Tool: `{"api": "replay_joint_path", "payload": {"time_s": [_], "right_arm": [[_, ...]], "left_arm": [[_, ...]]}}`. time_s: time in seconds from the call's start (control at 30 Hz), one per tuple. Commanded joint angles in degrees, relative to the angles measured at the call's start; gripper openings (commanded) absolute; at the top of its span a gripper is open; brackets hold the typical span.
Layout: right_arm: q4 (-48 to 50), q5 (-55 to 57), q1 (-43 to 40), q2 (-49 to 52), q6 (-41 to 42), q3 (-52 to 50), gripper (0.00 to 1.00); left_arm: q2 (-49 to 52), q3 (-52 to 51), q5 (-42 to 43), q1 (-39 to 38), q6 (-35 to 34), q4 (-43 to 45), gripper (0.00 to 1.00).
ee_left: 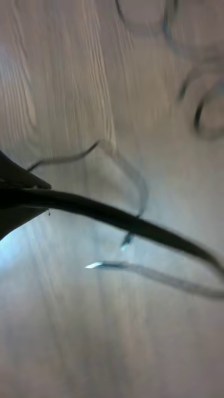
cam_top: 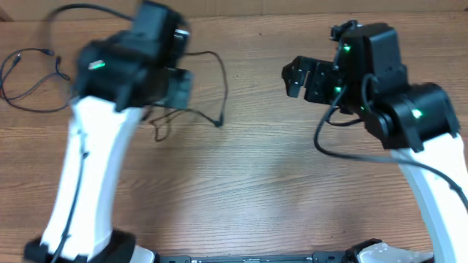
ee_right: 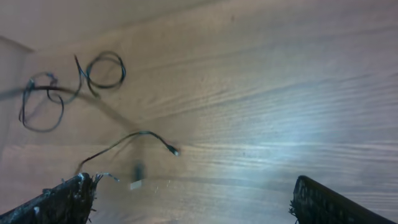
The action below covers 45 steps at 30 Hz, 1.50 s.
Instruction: Untangle cables
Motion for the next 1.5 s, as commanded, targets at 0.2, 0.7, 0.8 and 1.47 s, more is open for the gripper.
{"api": "replay_joint_path", "payload": {"time_s": [0.2, 0.7, 0.8, 1.47], "right_arm": [[1.70, -9.81, -0.11, 7.30, 0.87, 0.83, 1.00], [3.13, -12.17, -0.11, 11.89, 0.85, 0.81, 1.00], [3.61, -12.15, -0.11, 11.89, 0.85, 0.81, 1.00], [4.33, -11.89, -0.11, 11.89, 0.83, 0.81, 1.00]], "left_arm": [[-12.07, 2.25, -0.74, 22.58, 0.90, 0.00, 0.04], [-9.75, 2.19, 13.27, 33.66, -4.46, 4.74, 0.04], [-8.17, 2.19, 24.48, 33.66, -0.13, 4.42, 0.04], [1.57, -6.64, -12.44, 33.66, -14.45, -1.95, 0.04]]}}
